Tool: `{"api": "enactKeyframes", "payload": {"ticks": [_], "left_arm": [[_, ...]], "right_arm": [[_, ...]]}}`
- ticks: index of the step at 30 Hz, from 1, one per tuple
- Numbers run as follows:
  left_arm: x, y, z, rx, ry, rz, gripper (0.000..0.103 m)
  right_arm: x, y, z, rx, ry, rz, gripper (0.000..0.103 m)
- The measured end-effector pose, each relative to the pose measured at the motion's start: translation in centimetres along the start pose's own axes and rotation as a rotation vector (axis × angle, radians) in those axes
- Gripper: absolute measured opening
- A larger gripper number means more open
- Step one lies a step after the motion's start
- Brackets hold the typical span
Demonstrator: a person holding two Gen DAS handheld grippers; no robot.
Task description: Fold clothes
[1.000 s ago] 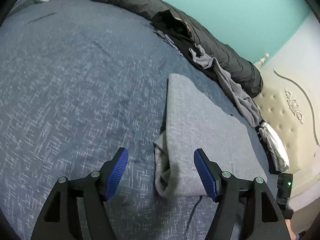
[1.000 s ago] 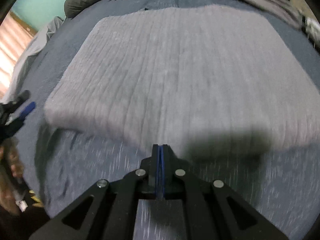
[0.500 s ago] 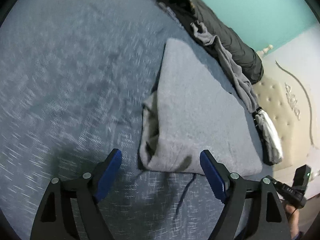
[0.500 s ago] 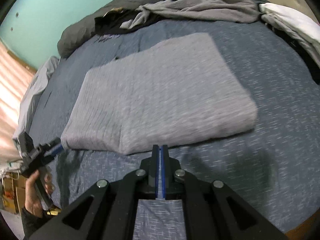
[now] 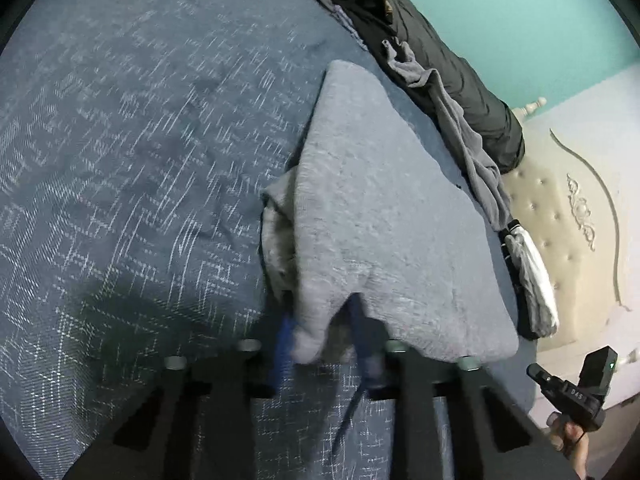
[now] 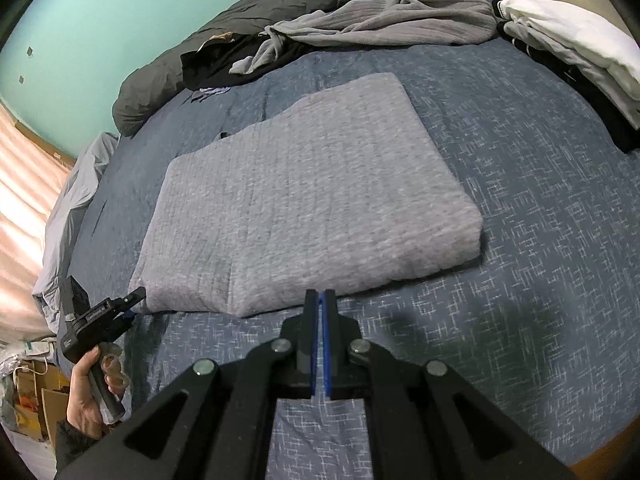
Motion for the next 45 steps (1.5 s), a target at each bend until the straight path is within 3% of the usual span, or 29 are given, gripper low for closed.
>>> {"api": "enactKeyframes", "payload": {"ticks": [11,19,23,28,32,35,37,39,42,45], "left_arm": [[-1.3,-6.0,-2.3,0.089,-0.07,0.083,0.012],[-1.1,-17.0,-1.8,0.111,-0.087,0.277,0.011],[1.9,-24.7,0.8,0.119,-0.048,0.419,0.011],[9.5,-32.2,7.5,0.126,0.086,0.603,0.01],[16.8,-33.0,14.4,0.055,0.262,0.708,0.011],[18.8,-32.0,16.1,0.025,0.303,0.696,0.016],[18.7,-31.7,15.5,0.048,0.303,0.667,0.024],[17.3,-31.6,13.9,0.065,0.267,0.647,0.041],[14.3,-30.8,11.0,0.09,0.202,0.608,0.047],[11.1,-28.7,8.4,0.053,0.121,0.595,0.05]], "right_arm": [[-0.7,-3.7,-2.0,-0.026,-0.05,0.069,0.0],[-1.3,-9.6,-6.3,-0.031,-0.103,0.123,0.002],[-0.5,-13.3,-8.3,-0.027,-0.122,0.16,0.002],[0.8,-17.4,-10.1,-0.02,-0.142,0.231,0.002],[1.6,-19.0,-10.8,-0.015,-0.135,0.256,0.002],[1.6,-18.6,-10.8,-0.026,-0.12,0.239,0.002],[1.5,-18.1,-10.8,-0.037,-0.114,0.225,0.002],[0.7,-16.9,-10.4,-0.055,-0.107,0.2,0.002],[-0.6,-14.8,-9.8,-0.085,-0.1,0.167,0.002],[-2.3,-11.8,-8.6,-0.145,-0.097,0.135,0.004]]}}
Point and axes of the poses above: each gripper's, at about its wrist camera, not at the fingertips, and z roughly the way its jaws point, y to its left, x to its underside, the point moved 10 cm from there along z, roughly the way its jaws point, and after that the axes turned 7 degrees about -z, right-handed, at the moved point
